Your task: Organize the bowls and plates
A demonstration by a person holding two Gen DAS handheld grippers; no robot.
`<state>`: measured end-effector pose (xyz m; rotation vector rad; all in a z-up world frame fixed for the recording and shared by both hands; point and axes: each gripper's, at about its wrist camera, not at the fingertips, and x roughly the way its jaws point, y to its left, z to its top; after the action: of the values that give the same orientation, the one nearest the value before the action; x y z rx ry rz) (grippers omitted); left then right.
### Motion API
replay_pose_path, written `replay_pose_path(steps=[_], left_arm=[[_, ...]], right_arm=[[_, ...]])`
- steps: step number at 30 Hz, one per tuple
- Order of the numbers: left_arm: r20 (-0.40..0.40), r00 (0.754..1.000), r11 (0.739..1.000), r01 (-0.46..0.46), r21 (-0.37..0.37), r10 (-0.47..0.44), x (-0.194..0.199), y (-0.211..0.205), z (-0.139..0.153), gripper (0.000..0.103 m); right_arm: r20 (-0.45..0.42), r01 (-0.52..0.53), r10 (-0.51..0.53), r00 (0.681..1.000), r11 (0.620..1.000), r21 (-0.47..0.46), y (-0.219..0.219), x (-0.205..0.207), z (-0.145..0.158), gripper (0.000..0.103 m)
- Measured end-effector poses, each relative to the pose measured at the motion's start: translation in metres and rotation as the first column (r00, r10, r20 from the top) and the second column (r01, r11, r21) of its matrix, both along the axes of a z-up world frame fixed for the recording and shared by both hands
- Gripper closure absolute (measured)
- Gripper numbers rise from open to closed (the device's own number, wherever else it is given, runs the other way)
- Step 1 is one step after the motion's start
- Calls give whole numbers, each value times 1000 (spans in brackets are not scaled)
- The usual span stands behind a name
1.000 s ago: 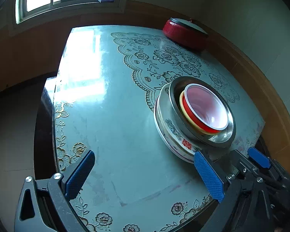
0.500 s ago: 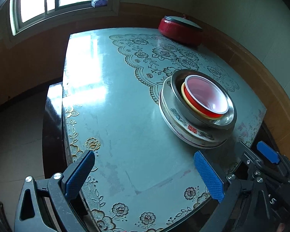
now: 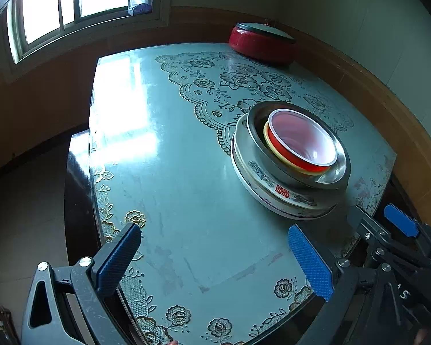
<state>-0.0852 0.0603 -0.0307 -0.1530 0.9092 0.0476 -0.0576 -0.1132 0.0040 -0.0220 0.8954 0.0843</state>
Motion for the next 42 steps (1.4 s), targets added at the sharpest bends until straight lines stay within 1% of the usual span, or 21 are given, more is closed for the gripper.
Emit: replay_pose_path(steps=[6,11,18,24,33,38,42], left_arm=[[11,1000,999,-15,40,14,1,-4,1,0],[19,999,995,-37,88,35,2,-8,2,0],[32,999,996,-41,79,38,2,-9,5,0],[35,998,993,-55,101,52,1,-14,5,0],[7,1000,997,-5,75,4,5,-26,5,0],[2,1000,995,15,94,-15,7,-33,5,0],[4,1000,995,19,95,-19,8,-34,6,0]], right_arm=[[30,24,-24,999,1000,-5,-3,2,6,26],[13,43,-43,999,999,-14,-6,4,2,26],[14,66,-66,998,997,-36,-8,3,2,26],[10,67,-66,998,997,-40,-10,1,2,26],[15,86,-85,996,995,-52,-17,-1,4,26],[18,108,-107,994,993,-47,-24,0,5,26],[12,112,-111,994,993,-47,-25,1,4,26]])
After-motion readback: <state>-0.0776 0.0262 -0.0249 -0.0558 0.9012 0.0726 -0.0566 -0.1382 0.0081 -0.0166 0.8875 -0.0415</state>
